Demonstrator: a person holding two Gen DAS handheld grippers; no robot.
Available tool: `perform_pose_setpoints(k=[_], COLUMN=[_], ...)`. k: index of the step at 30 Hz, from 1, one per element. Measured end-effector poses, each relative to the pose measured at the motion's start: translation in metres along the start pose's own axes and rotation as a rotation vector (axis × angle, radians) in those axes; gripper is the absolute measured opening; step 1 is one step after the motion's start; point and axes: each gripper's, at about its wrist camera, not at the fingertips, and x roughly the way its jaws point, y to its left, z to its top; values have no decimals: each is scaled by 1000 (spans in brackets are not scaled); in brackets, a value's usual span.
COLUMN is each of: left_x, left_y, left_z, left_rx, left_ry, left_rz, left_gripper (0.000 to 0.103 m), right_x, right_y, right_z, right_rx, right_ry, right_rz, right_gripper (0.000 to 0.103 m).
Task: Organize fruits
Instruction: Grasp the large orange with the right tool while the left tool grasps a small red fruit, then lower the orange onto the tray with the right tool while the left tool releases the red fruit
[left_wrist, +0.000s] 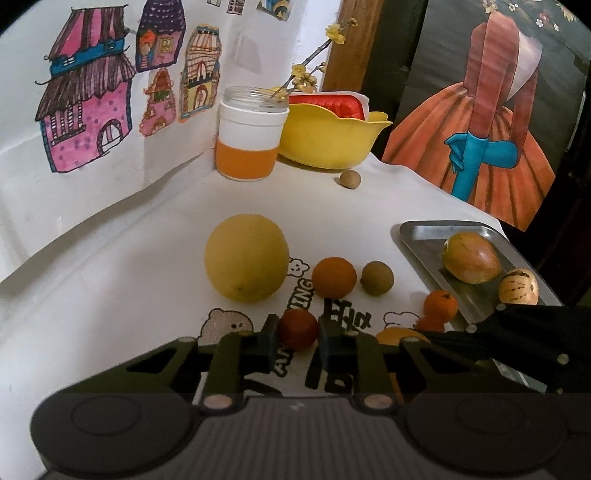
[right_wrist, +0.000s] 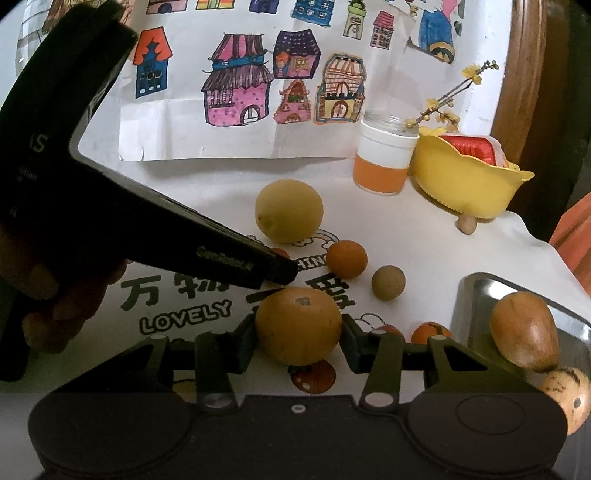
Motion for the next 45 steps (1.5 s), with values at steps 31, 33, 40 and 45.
perform_pose_setpoints(k=[31,33,40,45], left_x=[-30,-31,-30,-24], left_y=[-47,-55,-82,-103], left_z=[-14,-13,-13,-12], left_rx=[-16,-12,-4,11], left_ry=[-11,-15,-17,-11], left_rz=[-35,-47,-87,-117], left_gripper=[23,23,23,23], right_x=[-84,-86,-91,-97], right_y=[-50,-57,-75,-85], right_z=[-54,-60,-79,-90], right_rx=[220,232,268,288], right_ry=[-131,-130,-120,-116], right_rz=[-153,-176,-223,-243], right_gripper=[49,49,49,49])
